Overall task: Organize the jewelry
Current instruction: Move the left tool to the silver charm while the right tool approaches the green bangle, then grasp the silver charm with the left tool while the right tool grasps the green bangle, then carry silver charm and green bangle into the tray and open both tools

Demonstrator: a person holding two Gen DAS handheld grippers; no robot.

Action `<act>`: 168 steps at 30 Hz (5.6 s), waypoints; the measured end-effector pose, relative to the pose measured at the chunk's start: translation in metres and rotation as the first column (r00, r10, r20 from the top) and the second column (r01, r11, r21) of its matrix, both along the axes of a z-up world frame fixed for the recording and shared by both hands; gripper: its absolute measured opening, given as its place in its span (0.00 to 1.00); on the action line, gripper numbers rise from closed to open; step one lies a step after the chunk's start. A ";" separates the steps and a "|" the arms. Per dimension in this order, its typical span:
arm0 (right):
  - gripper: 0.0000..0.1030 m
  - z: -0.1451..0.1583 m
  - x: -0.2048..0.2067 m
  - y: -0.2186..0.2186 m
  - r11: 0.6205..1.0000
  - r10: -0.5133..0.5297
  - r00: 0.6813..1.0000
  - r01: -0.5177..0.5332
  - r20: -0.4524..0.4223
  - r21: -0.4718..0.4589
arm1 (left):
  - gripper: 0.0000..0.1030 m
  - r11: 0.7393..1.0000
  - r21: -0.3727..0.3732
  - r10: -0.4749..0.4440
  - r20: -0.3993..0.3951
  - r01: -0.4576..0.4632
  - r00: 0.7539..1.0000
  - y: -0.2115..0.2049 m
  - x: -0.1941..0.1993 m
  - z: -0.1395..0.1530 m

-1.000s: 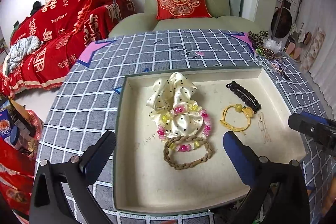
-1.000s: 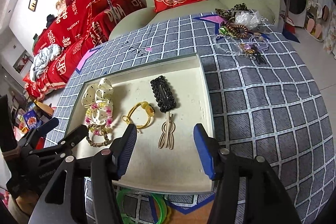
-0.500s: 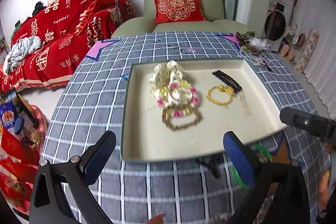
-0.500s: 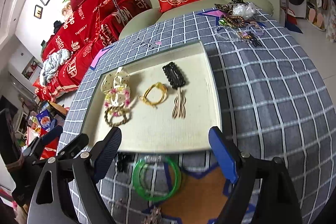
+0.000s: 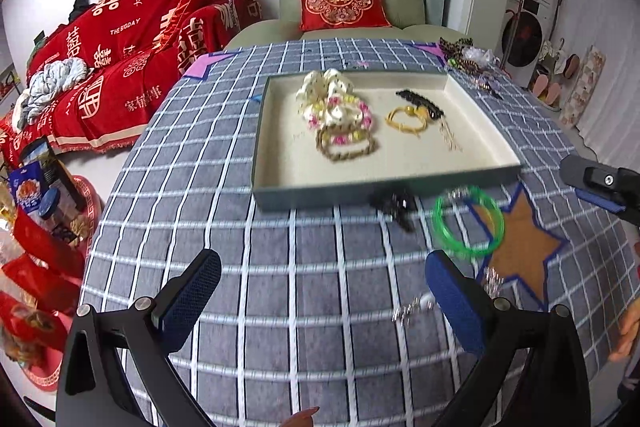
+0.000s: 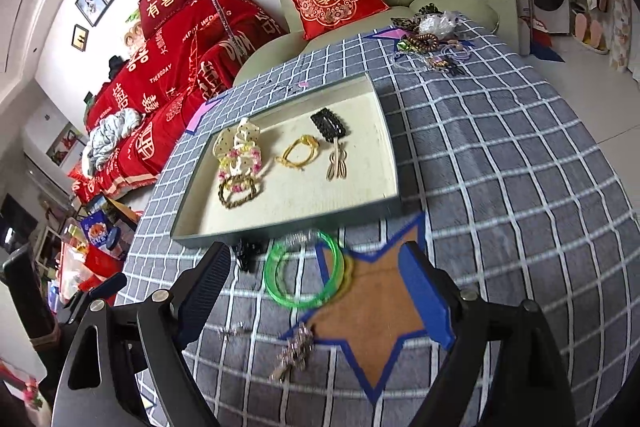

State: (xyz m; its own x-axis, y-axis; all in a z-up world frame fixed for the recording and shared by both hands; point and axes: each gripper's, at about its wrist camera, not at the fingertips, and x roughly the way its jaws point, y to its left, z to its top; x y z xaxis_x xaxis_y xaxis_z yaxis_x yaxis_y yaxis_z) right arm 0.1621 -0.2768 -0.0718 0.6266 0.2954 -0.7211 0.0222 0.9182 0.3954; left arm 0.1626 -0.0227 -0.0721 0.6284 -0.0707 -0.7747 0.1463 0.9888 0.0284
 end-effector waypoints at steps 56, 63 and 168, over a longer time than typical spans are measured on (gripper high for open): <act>0.74 -0.048 -0.037 0.024 0.986 0.024 0.980 -0.057 -0.199 -0.160 | 0.85 0.967 0.079 -0.237 -0.079 0.243 0.968 -0.028 -0.004 -0.059; 0.67 -0.053 0.015 0.024 0.983 0.007 0.975 -0.047 -0.223 -0.175 | 0.78 0.954 0.055 -0.288 -0.088 0.293 0.954 -0.042 0.000 -0.058; 0.08 -0.052 0.185 0.034 0.959 0.048 0.987 -0.089 -0.156 -0.269 | 0.19 0.996 0.080 -0.032 -0.043 0.035 0.999 -0.037 0.170 -0.038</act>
State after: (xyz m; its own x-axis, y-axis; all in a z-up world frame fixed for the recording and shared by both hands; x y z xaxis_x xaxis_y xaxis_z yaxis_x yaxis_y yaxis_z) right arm 0.3471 -0.2432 -0.1241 0.4931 0.1121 -0.8627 -0.0059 0.9921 0.1255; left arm 0.3329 -0.0595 -0.1096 0.5939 -0.0277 -0.8041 0.1819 0.9781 0.1007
